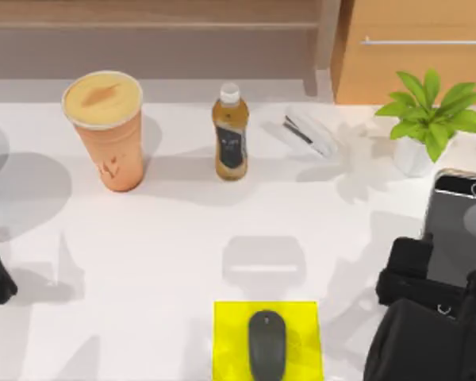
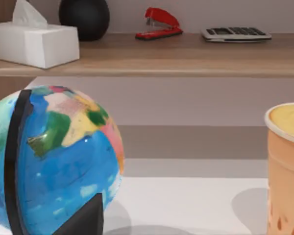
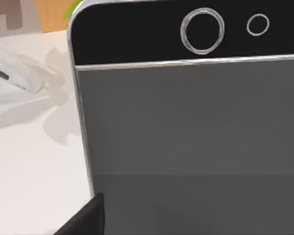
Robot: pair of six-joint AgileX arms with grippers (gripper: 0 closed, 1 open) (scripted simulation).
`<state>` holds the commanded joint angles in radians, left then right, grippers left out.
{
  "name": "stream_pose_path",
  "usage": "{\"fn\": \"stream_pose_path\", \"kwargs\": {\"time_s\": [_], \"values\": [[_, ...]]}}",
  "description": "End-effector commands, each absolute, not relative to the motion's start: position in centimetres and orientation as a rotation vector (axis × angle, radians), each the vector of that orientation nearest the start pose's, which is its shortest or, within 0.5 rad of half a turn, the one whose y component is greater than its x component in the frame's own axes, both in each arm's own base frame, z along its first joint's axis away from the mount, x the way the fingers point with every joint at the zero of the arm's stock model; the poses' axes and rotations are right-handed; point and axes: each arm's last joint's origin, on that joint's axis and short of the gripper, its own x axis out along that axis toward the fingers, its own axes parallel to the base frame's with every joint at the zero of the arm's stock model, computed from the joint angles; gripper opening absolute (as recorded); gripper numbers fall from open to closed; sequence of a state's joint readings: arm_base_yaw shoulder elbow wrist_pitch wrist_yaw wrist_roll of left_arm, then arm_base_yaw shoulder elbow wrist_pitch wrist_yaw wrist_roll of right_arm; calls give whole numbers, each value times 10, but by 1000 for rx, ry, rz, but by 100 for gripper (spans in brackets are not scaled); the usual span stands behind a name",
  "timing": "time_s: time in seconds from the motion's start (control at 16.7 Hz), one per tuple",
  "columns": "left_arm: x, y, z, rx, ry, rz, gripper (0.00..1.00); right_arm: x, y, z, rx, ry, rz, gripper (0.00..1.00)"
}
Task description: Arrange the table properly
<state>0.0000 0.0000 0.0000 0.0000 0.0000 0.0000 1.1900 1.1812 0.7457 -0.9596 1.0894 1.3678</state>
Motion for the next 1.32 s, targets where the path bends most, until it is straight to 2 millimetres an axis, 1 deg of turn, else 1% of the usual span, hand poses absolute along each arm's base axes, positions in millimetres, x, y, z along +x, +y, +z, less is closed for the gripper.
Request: {"fn": "stream_pose_path", "kwargs": {"time_s": [0.3, 0.6, 0.78, 0.9, 1.02, 1.2, 1.32], "values": [[106, -1, 160, 0, 0, 0, 100, 83, 169, 209, 41, 465, -284, 100], [106, -1, 160, 0, 0, 0, 100, 83, 169, 208, 43, 466, -288, 100], [106, -1, 160, 0, 0, 0, 100, 85, 164, 219, 113, 486, -269, 100], [106, -1, 160, 0, 0, 0, 100, 89, 156, 232, 199, 511, -244, 100], [106, -1, 160, 0, 0, 0, 100, 94, 142, 245, 292, 532, -209, 100], [106, -1, 160, 0, 0, 0, 100, 101, 115, 260, 413, 527, -143, 100], [106, -1, 160, 0, 0, 0, 100, 105, 94, 264, 462, 490, -101, 100]]}}
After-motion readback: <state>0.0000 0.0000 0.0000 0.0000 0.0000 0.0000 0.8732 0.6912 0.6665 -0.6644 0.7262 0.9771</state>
